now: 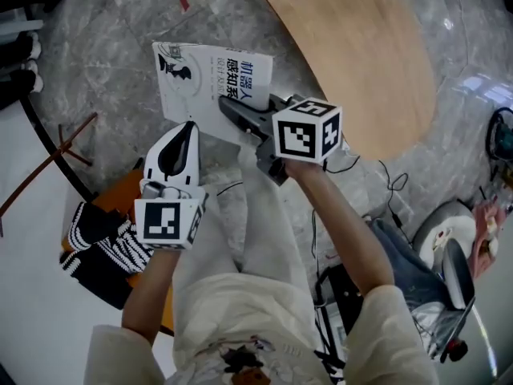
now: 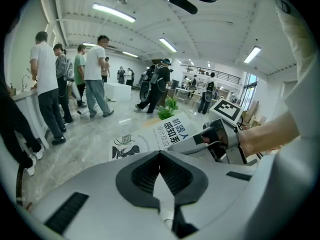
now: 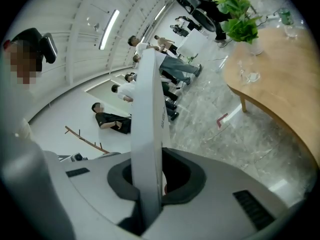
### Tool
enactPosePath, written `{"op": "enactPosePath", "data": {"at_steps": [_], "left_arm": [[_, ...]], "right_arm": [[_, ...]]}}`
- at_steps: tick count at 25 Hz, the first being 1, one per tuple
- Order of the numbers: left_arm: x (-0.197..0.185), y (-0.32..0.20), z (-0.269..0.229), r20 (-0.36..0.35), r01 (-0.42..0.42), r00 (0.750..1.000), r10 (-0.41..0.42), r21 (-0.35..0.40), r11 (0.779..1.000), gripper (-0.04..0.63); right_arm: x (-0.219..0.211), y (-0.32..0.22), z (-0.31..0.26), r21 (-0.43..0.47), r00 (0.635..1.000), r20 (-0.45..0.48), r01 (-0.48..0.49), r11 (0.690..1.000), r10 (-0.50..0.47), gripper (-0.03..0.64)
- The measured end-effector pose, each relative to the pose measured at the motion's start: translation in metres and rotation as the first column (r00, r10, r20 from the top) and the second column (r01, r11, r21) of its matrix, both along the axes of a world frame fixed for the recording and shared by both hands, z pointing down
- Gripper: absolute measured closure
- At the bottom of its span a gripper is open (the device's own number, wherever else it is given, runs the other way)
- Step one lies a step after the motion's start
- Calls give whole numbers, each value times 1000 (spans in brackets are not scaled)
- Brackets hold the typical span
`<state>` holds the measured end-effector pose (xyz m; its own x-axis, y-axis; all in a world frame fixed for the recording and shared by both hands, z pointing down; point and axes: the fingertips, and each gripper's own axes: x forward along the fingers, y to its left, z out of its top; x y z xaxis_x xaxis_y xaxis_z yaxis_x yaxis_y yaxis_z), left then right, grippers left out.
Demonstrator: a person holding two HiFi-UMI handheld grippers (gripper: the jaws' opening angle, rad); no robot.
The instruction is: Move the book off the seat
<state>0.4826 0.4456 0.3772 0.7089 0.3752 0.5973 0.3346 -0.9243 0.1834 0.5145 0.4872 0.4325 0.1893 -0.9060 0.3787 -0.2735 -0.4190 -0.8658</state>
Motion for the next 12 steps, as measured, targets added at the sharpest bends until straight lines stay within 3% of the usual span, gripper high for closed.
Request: {"op": "enactPosePath", "data": {"at_steps": [12], "left_arm": [[41, 79, 19, 11, -185, 983, 185, -12, 983, 588]], "right_arm": [[41, 96, 18, -10, 974, -6, -227, 974, 227, 569]]}}
